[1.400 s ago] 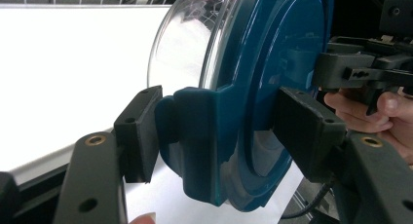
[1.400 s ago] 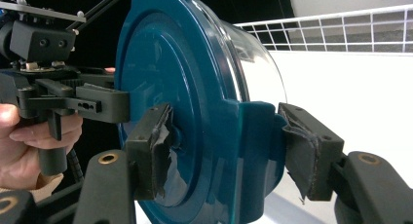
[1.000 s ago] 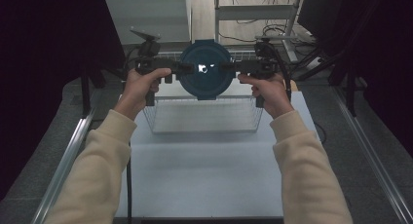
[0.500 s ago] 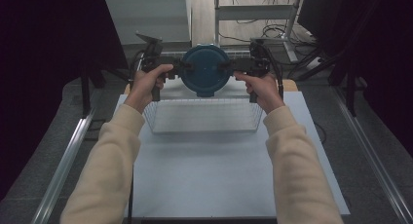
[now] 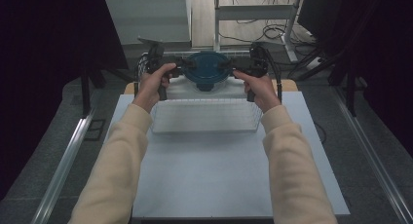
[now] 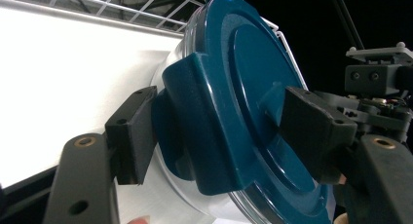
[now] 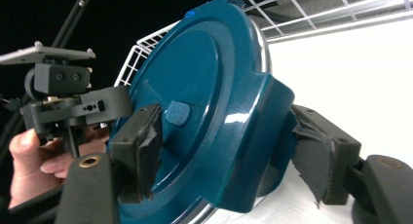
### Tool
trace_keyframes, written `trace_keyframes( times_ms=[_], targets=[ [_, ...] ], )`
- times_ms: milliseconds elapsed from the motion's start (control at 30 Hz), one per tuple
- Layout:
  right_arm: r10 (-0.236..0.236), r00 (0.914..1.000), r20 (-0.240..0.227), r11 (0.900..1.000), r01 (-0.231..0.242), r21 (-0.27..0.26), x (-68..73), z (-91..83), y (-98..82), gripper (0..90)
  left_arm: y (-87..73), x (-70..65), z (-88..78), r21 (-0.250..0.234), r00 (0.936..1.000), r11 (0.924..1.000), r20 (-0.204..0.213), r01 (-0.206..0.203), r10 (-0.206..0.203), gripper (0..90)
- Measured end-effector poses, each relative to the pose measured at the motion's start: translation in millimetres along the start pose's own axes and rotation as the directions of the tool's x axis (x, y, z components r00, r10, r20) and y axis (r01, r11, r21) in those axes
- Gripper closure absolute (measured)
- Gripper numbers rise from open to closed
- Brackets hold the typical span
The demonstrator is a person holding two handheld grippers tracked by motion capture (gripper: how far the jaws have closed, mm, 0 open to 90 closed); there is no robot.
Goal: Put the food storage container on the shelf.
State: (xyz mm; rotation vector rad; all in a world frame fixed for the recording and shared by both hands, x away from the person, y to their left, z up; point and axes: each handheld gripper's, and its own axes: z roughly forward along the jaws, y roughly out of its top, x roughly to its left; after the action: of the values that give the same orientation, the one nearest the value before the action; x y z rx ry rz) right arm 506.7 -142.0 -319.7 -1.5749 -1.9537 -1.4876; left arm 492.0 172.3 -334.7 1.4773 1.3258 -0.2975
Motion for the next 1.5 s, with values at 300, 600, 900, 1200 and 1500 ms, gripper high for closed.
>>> trace_keyframes(
  times_ms=[300, 600, 900, 1200, 1500],
  targets=[
    [-0.169, 0.9813, 0.092, 0.974, 0.180, -0.134, 21.4, -19.2, -11.1, 14.9, -10.2, -11.2, -20.9, -0.064, 0.9873, 0.9899, -0.104, -0.127, 0.120, 16.1],
    [-0.447, 0.8871, 0.117, 0.885, 0.457, -0.092, 29.5, -66.2, -78.5, 15.1, -87.4, -24.4, -66.4, -0.028, 0.9200, 0.9340, -0.186, -0.356, 0.345, 17.5],
    [-0.513, 0.8452, 0.150, 0.849, 0.526, -0.058, 7.7, -87.7, -153.9, 15.1, -166.3, -6.0, -77.6, 0.023, 0.9060, 0.9209, -0.171, -0.389, 0.387, 18.7],
    [-0.487, 0.8551, 0.177, 0.870, 0.492, 0.020, -42.5, -85.4, -236.4, 16.8, -248.6, 28.3, -76.3, 0.109, 0.8936, 0.9135, -0.191, -0.392, 0.406, 18.8],
    [-0.508, 0.8368, 0.204, 0.859, 0.510, 0.046, -54.4, -88.6, -250.7, 17.3, -264.0, 38.8, -74.8, 0.124, 0.8738, 0.9097, -0.253, -0.396, 0.415, 19.2]
  ],
)
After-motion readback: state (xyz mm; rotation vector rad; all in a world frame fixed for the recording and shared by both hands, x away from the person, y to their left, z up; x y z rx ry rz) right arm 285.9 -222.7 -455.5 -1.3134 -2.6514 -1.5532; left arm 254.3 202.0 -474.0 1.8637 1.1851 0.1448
